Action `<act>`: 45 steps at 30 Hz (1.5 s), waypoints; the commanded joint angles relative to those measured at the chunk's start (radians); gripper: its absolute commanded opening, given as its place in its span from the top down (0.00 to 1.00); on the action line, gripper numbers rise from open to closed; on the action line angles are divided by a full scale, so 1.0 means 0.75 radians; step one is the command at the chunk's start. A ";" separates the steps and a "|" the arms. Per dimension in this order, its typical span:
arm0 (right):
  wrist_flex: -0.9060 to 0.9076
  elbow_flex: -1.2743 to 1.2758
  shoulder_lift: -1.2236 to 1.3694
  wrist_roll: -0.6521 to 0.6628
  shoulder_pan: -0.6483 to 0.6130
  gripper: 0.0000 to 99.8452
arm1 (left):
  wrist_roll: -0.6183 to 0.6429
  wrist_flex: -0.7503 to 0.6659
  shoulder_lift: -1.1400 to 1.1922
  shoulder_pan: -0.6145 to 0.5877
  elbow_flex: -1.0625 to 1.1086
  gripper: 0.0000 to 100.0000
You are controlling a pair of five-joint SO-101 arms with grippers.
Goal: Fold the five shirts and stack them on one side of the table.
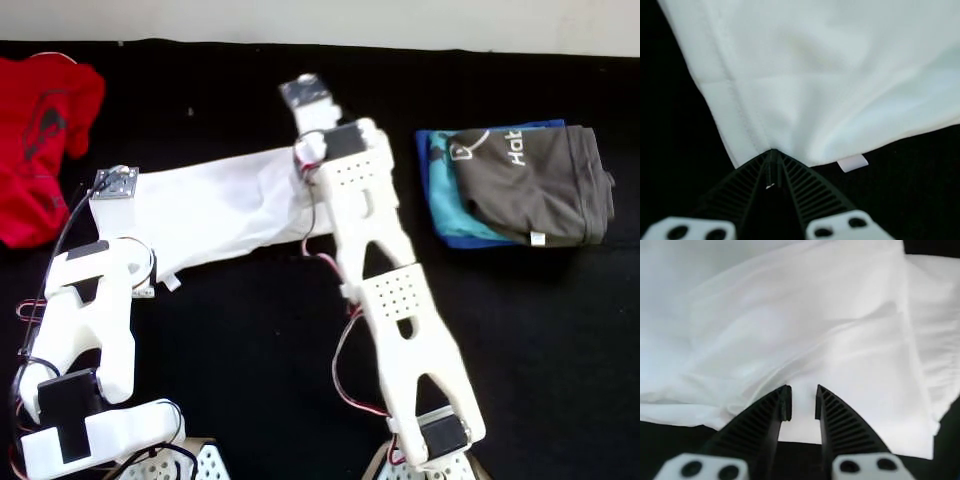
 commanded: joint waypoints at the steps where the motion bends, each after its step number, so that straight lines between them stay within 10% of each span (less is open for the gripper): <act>1: -0.052 -0.148 0.030 0.012 -0.064 0.91 | 0.004 -0.016 0.013 0.026 -0.017 0.99; 26: -0.615 -0.148 -0.130 0.006 0.130 0.91 | 0.004 -0.016 0.013 0.026 -0.017 0.99; 45: -0.150 -0.146 0.011 0.014 0.361 0.91 | 0.004 -0.016 0.013 0.026 -0.017 0.99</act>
